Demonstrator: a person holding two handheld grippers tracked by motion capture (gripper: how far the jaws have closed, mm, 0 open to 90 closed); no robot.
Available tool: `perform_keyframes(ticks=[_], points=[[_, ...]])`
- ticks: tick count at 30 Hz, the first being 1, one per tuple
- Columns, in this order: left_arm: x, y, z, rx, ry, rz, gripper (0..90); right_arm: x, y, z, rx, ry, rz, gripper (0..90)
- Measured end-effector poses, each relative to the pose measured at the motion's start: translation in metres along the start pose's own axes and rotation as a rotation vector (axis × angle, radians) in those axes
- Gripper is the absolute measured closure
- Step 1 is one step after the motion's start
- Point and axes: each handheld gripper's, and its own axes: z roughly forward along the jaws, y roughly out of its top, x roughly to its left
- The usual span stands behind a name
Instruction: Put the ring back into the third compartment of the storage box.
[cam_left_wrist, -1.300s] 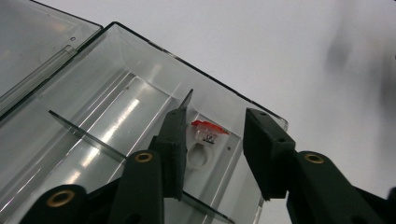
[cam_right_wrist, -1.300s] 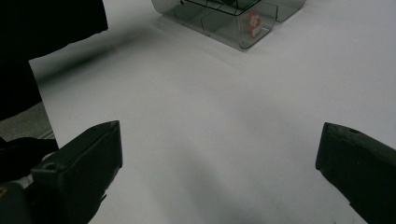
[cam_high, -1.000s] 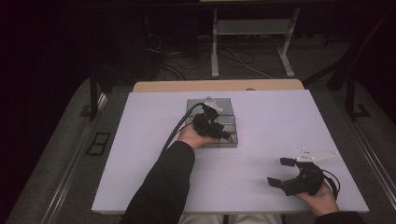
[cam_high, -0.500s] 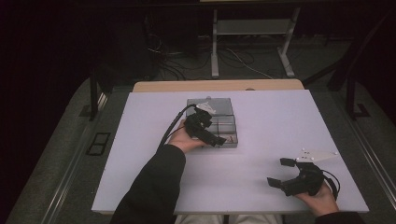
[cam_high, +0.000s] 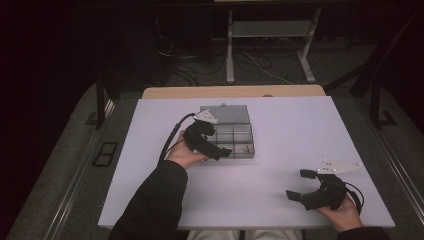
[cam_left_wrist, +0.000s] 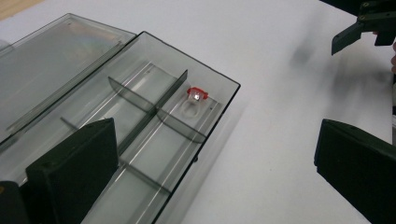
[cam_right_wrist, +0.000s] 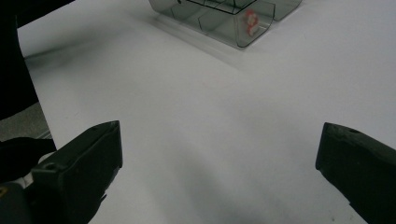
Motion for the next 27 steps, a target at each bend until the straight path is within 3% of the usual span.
perform_keyframes(ticks=[13,27], points=[[0.001,-0.030,-0.031,-0.075,0.034,-0.046,0.0,0.000,0.000,0.000,0.006,-0.001,0.013,0.4],[-0.008,-0.063,-0.051,-0.092,0.056,-0.068,0.0,0.001,-0.001,0.001,0.008,-0.005,0.010,0.4]])
